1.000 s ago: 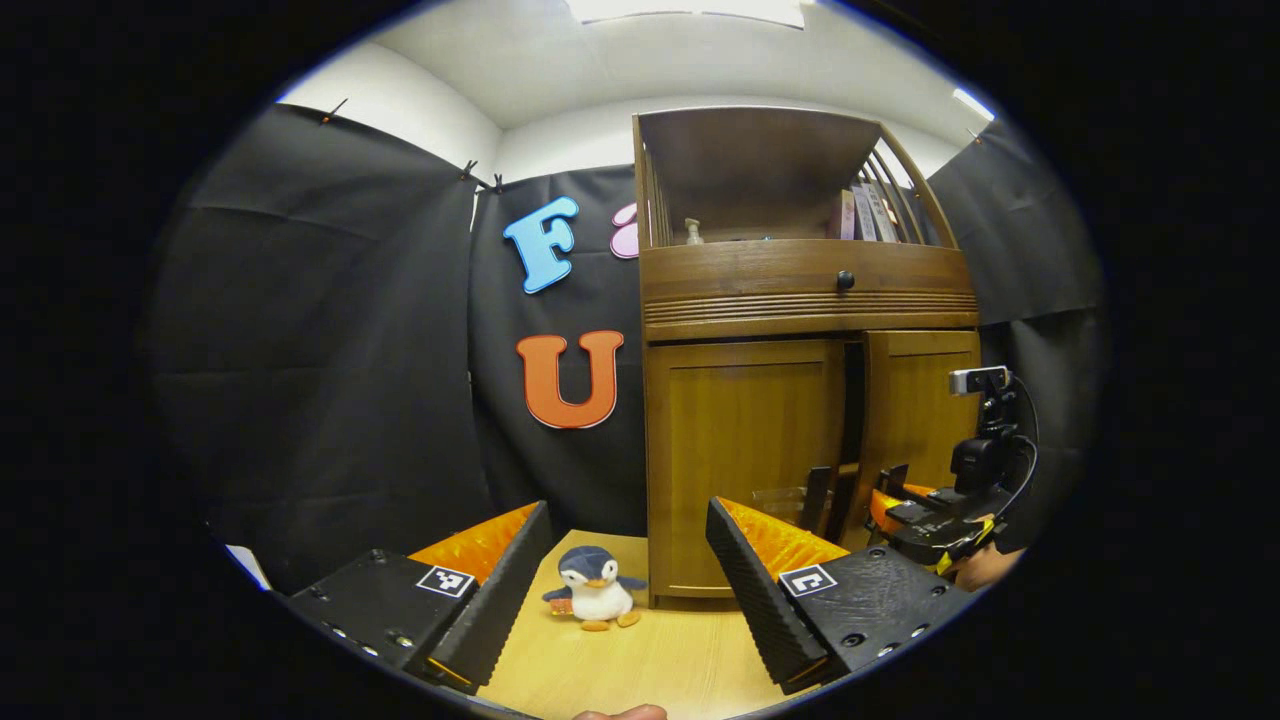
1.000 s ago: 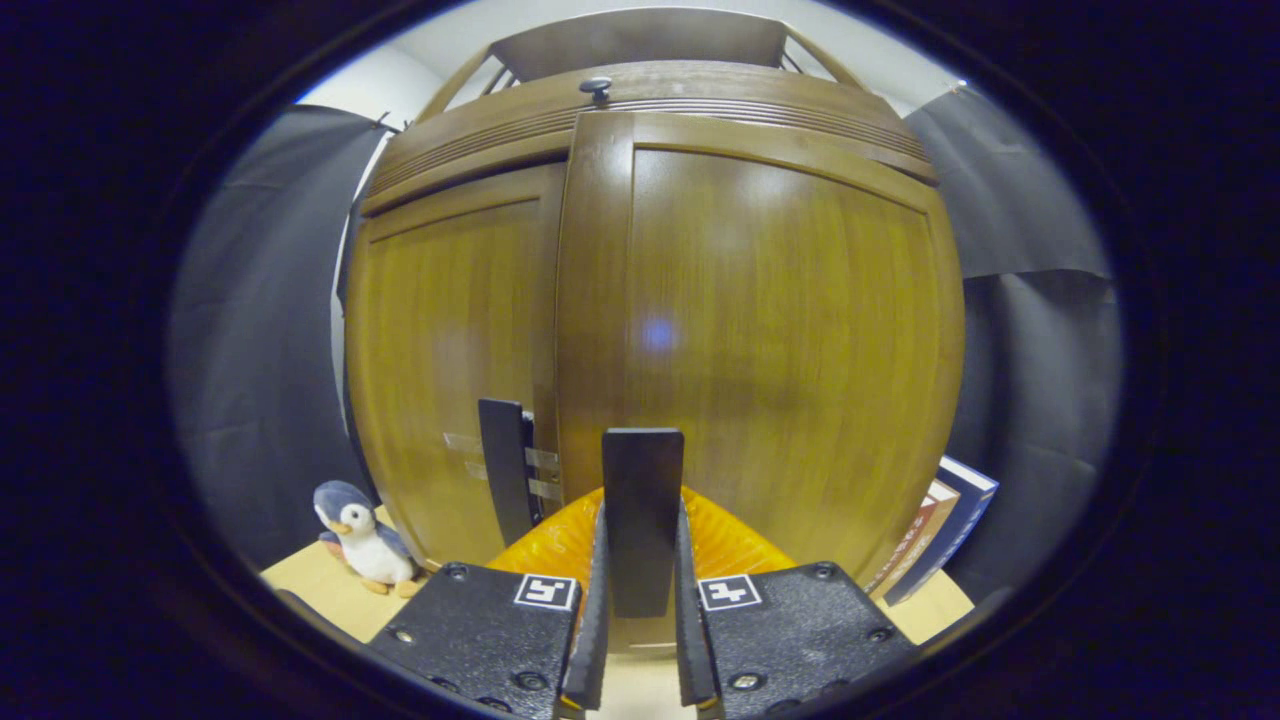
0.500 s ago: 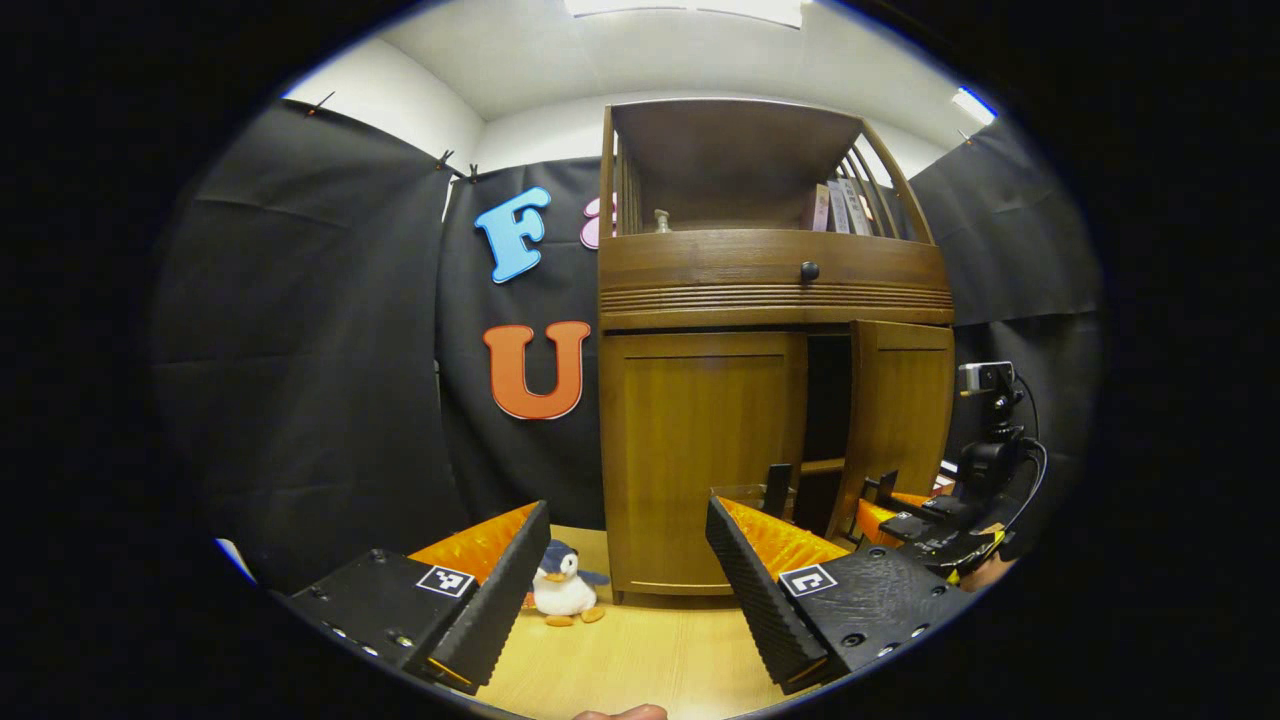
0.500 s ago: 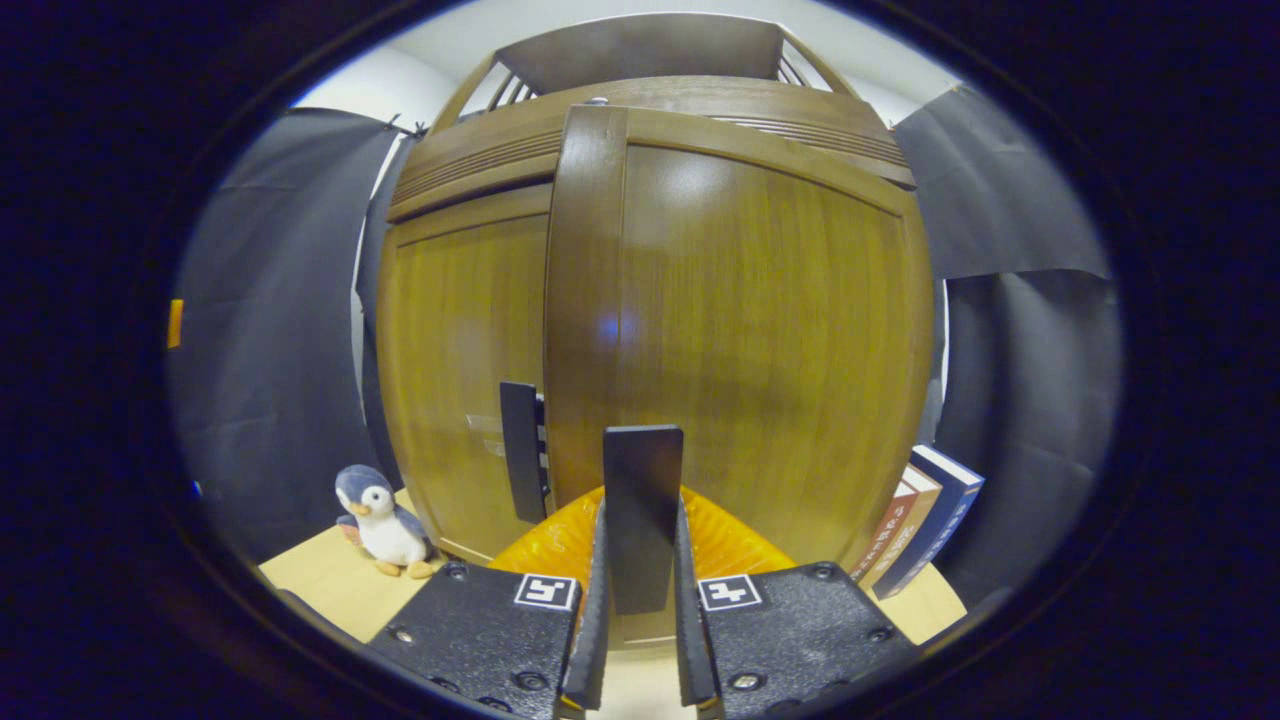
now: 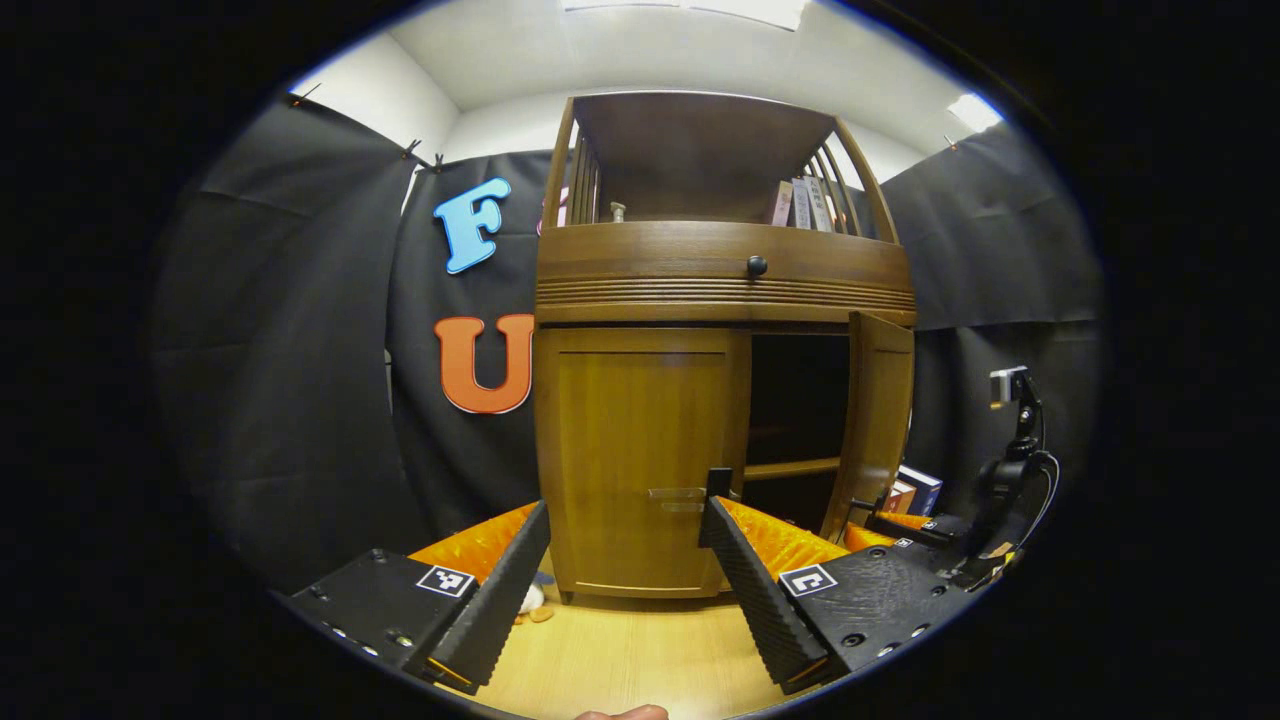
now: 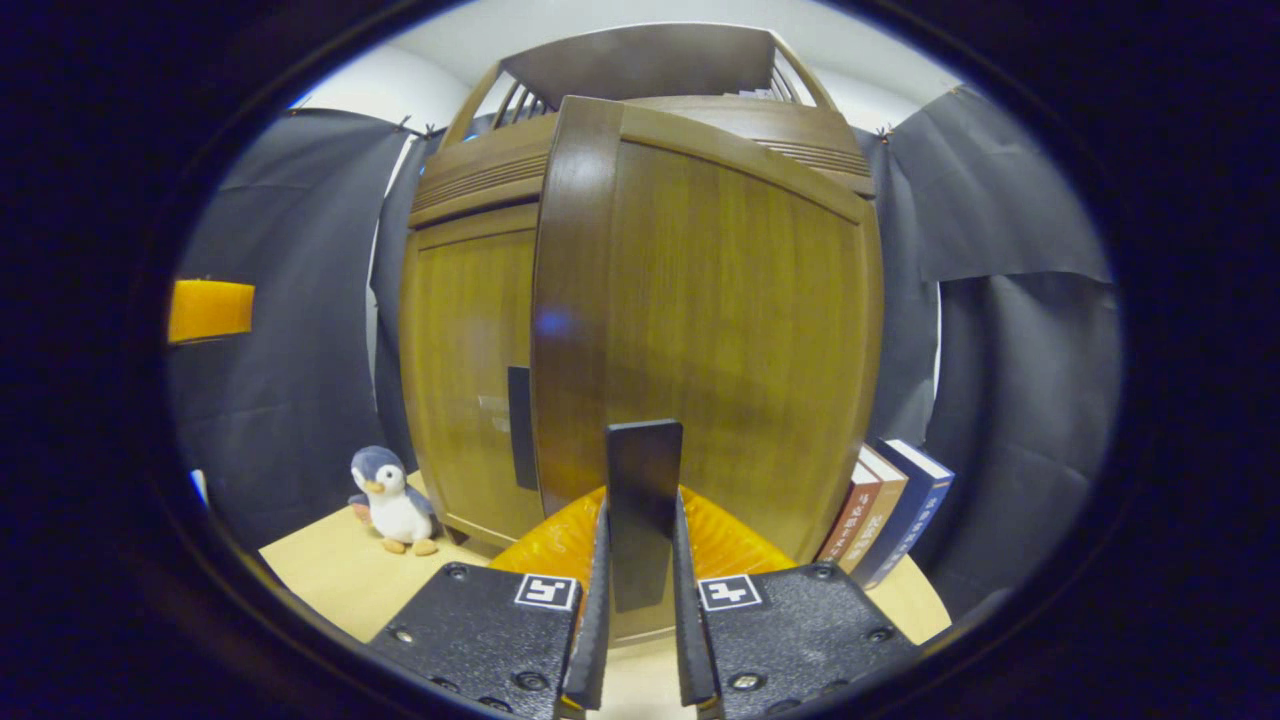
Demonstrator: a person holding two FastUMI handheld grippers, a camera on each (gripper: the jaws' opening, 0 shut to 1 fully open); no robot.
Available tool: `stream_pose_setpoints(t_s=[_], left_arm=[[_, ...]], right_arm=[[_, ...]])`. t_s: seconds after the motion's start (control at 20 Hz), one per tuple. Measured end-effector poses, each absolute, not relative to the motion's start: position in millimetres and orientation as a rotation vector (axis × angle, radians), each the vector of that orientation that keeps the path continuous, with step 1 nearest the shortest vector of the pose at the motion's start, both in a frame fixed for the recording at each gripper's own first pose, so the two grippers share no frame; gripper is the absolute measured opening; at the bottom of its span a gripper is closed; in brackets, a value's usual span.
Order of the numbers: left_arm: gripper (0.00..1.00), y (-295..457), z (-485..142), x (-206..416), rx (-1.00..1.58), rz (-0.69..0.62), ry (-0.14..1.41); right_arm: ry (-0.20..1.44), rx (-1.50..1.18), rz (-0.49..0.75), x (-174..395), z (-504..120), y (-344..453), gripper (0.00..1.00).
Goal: Open the right door of the double-door shoe cabinet with the right hand, and open the left door with the left hand.
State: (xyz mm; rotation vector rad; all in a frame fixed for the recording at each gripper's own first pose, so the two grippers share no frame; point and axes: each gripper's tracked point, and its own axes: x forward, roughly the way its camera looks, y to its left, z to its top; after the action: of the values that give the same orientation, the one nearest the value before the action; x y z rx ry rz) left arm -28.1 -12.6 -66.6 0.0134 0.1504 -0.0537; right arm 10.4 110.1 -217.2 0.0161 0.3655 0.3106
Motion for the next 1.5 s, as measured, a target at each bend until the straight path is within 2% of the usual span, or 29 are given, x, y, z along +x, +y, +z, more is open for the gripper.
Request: stream_pose_setpoints(t_s=[0.8, 1.5], left_arm=[[0.95, -85.1, -82.9, -11.2, -0.016, -0.204, 0.198], [0.95, -141.1, -95.5, -11.3, -0.035, -0.334, 0.235]], right_arm=[[0.426, 0.038, 0.249, -34.7, -212.6, 36.5, 0.29], [0.52, 0.092, 0.037, -57.7, -214.1, -40.2, 0.13]])
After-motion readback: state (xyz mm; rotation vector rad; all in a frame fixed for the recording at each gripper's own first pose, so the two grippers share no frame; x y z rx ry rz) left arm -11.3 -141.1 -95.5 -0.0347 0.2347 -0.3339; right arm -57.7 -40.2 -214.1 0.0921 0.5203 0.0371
